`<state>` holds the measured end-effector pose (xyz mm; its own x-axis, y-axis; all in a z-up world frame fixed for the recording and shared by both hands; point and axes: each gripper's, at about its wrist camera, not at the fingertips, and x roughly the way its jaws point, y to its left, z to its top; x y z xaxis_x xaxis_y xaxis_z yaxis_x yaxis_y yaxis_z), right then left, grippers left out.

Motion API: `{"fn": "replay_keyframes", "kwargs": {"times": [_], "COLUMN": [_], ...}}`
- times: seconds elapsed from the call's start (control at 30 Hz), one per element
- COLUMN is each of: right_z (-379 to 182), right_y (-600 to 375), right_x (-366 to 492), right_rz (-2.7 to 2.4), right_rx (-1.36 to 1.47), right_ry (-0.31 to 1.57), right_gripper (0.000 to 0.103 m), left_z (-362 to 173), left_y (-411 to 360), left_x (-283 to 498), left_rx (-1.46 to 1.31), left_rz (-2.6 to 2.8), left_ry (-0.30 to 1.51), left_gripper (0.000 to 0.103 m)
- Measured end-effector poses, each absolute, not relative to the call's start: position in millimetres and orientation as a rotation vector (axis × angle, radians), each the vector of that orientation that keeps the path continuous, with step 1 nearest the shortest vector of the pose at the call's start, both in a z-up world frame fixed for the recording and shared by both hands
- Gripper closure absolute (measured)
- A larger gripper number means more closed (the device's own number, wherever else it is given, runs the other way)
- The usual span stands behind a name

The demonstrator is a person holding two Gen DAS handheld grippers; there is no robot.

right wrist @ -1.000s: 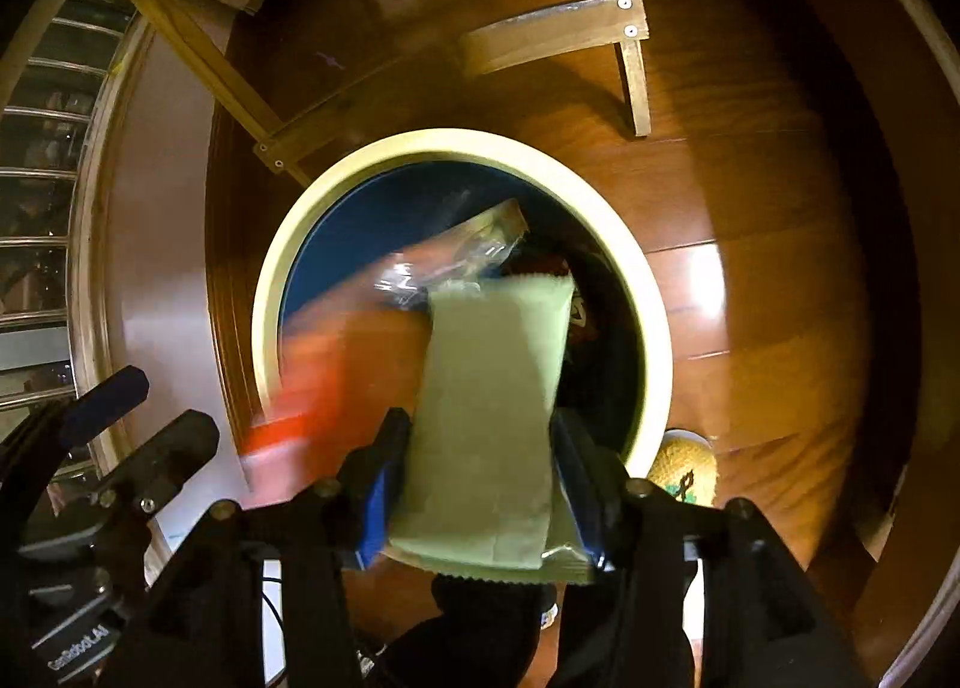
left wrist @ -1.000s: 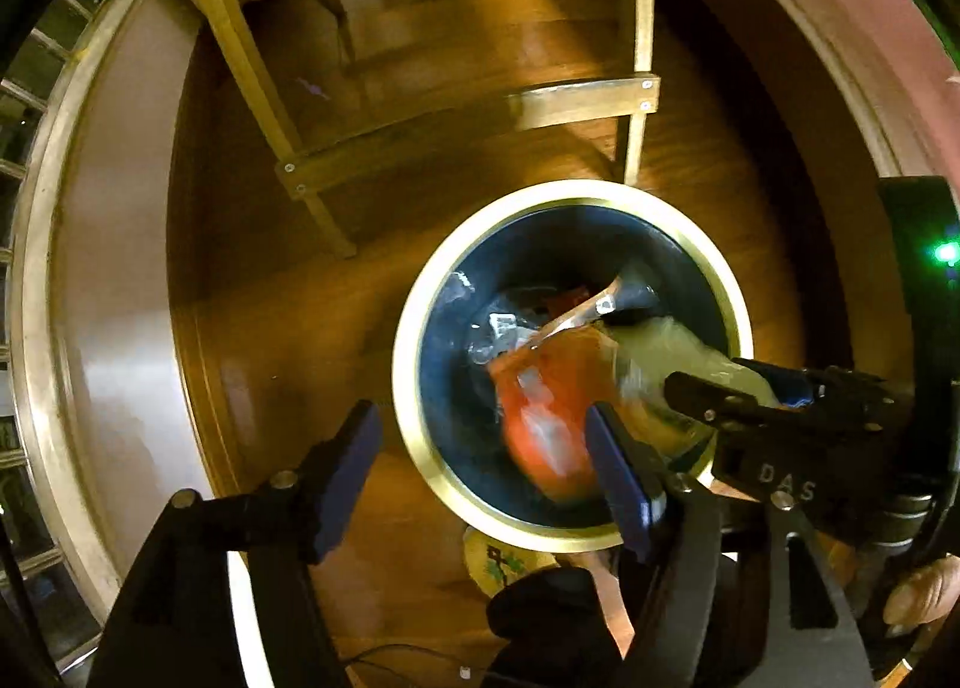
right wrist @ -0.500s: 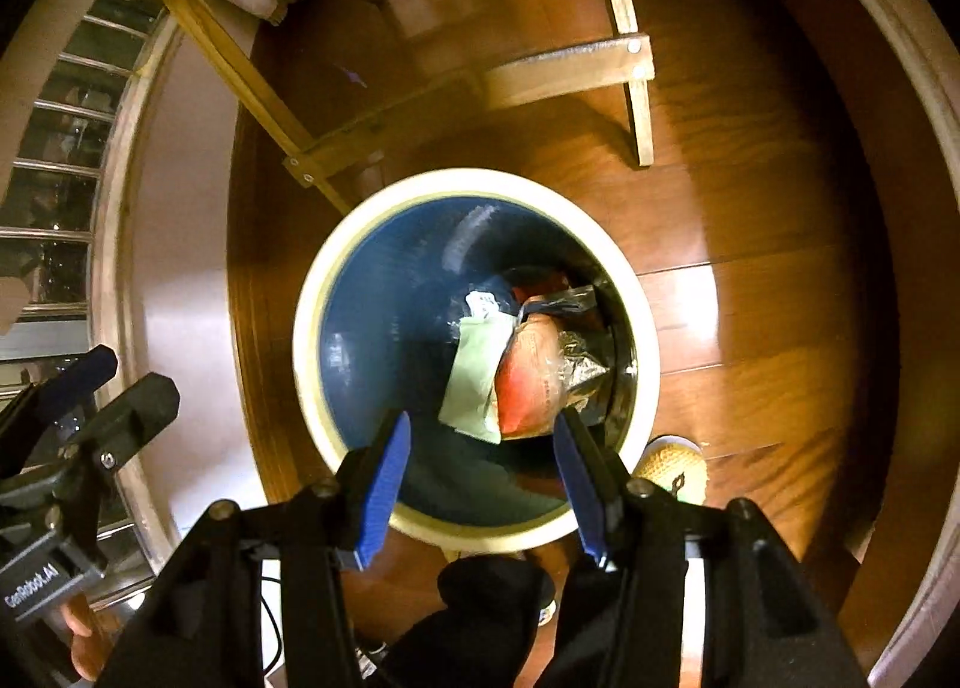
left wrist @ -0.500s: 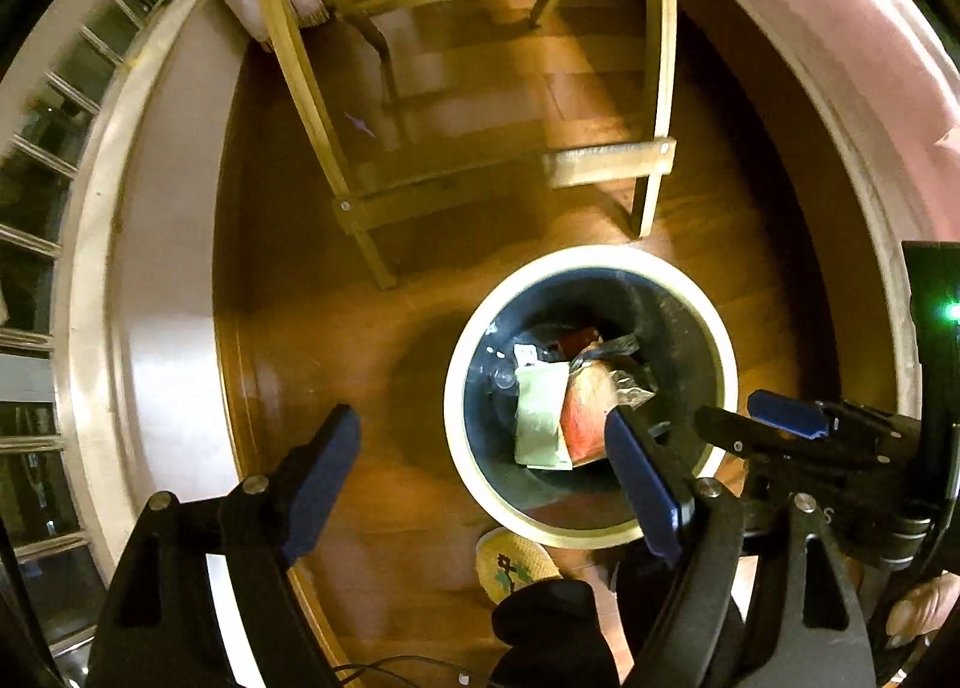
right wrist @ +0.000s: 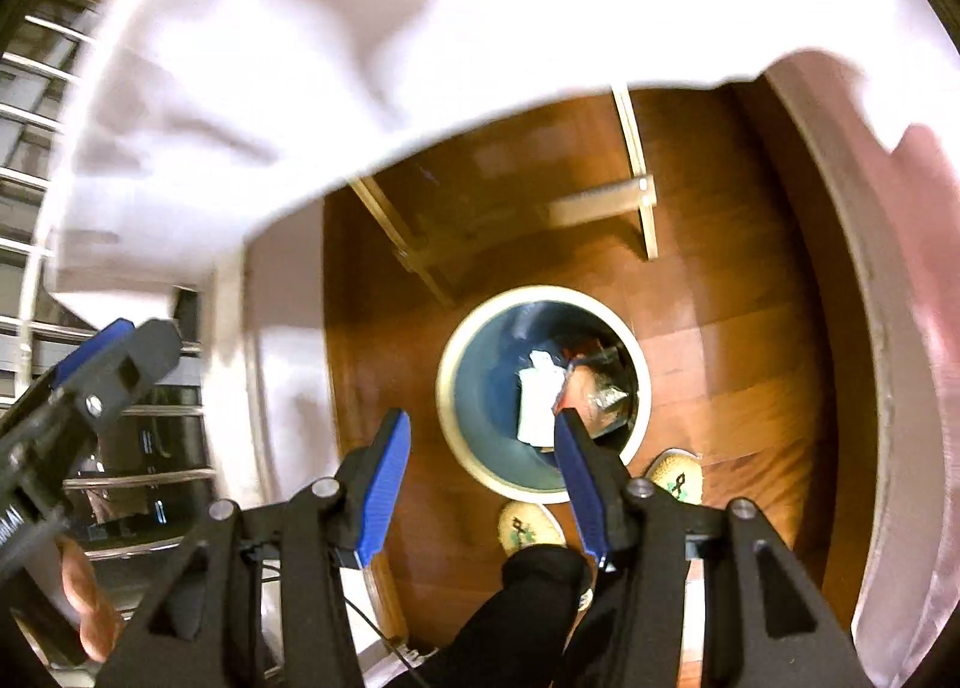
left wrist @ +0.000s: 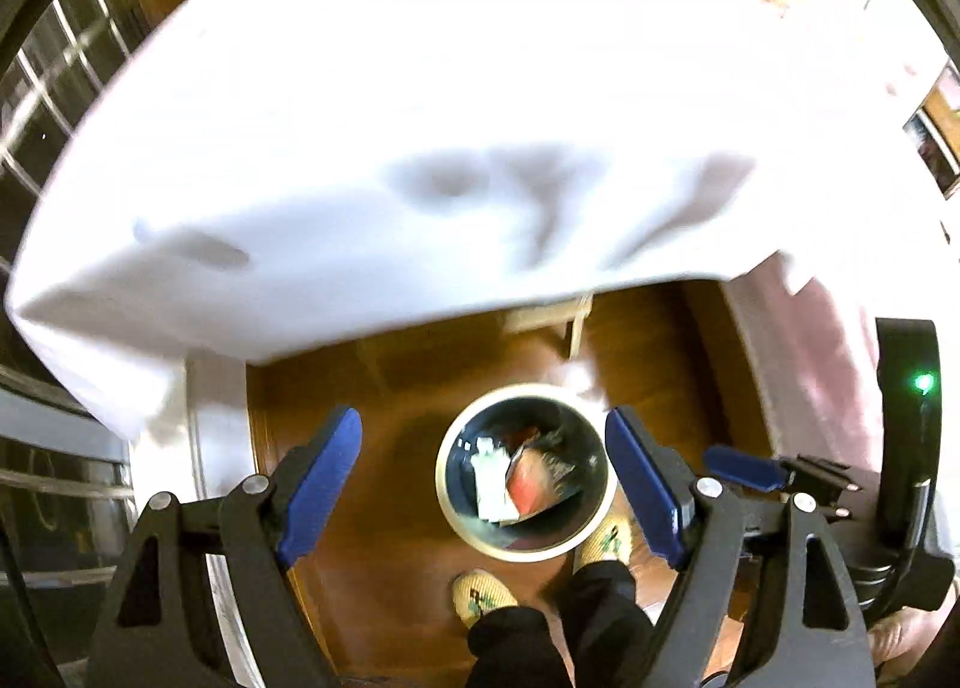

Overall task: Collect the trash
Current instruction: 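Move both grippers back up to the table, then grasp the purple plastic bag with the left gripper while the right grasps the pink carton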

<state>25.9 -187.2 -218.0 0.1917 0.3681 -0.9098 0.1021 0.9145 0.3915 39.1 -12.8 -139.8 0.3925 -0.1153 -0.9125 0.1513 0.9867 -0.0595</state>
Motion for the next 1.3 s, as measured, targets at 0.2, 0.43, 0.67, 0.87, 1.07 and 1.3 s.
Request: {"fn": "replay_keyframes", "kwargs": {"times": [0.2,0.43,0.67,0.87,1.07,1.3], "right_z": [-136,-48,18,53,55,29], "right_y": [-179,-178,-197,-215,-250,-294], "right_x": [20,22,36,71,145,259], "right_rz": [0.210,0.212,0.179,0.155,0.150,0.188], "right_rx": [0.420,0.372,0.319,0.268,0.191,0.117], "right_ry": [1.282,1.126,0.983,0.882,0.846,0.889], "right_gripper": [0.053,0.053,0.053,0.053,0.053,0.053], "left_z": [-51,28,83,110,106,79], "left_y": [-5,-7,-15,-32,-62,-107], "left_x": [37,41,49,82,148,242], "left_rx": [0.037,0.045,0.044,0.045,0.020,-0.036], "left_rz": [-0.203,-0.241,-0.243,-0.238,-0.222,-0.153], "left_ry": [1.048,0.939,0.834,0.807,0.867,0.945], "left_gripper": [0.021,0.021,0.021,0.021,0.021,0.021]}}
